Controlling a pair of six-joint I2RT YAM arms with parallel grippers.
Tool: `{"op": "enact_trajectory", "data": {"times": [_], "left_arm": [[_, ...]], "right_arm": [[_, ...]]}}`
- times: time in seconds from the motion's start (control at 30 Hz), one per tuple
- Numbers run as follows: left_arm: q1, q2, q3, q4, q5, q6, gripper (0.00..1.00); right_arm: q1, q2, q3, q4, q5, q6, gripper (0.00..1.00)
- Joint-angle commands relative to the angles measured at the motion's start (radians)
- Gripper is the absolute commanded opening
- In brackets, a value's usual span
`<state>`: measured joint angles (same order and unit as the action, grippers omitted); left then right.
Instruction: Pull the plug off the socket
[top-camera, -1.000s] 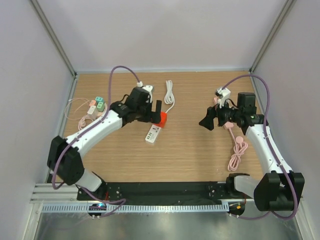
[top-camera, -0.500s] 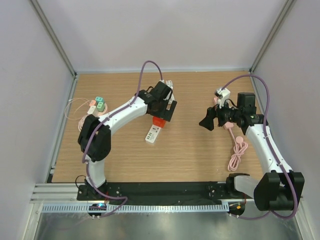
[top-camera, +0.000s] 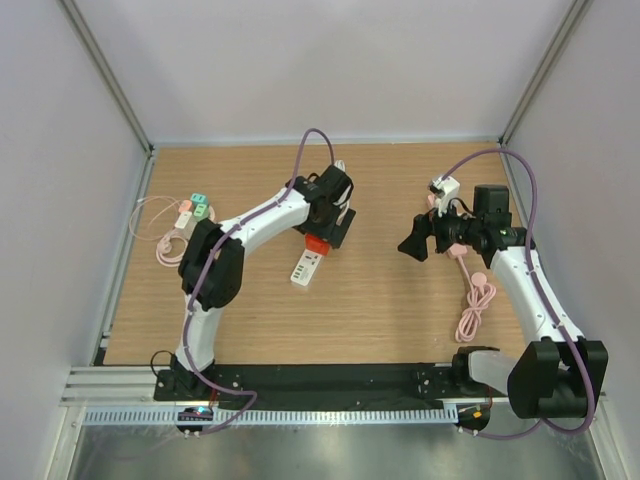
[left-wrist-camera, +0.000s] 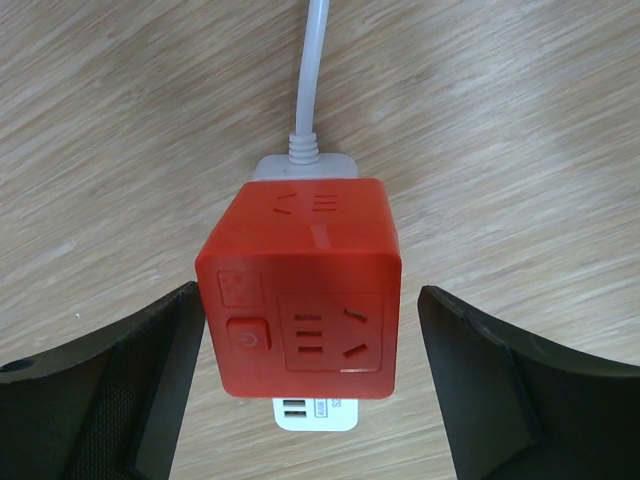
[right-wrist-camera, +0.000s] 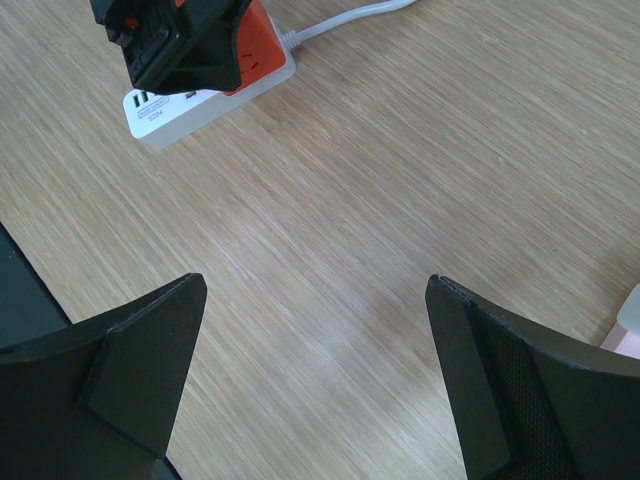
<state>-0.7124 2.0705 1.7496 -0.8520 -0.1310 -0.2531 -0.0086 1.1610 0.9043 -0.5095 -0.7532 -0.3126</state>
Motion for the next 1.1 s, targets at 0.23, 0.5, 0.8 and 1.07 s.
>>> {"op": "enact_trajectory", "data": {"times": [0.23, 0.5, 0.8, 1.07], "left_arm": [[0.001, 0.048, 0.099, -0.038, -0.002, 0.008, 0.29], [0.024, -0.174, -0.074, 0.157, 0.005, -0.132, 0.0], [0.048, -0.357, -0.374, 0.554, 0.165, -0.592, 0.0], [0.011, -0.423, -0.522, 0.75, 0.088, -0.874, 0.0]], "right_arm": [[-0.007, 0.006, 0.013, -0.003, -0.005, -0.017, 1.0], [-0.004, 0.08, 0.013, -0.001, -0.115, 0.045, 0.99], [0.18, 0.239, -0.057, 0.348, -0.108, 0.484, 0.99], [0.372, 0.252, -0.108, 0.558, 0.135, 0.742, 1.0]]}}
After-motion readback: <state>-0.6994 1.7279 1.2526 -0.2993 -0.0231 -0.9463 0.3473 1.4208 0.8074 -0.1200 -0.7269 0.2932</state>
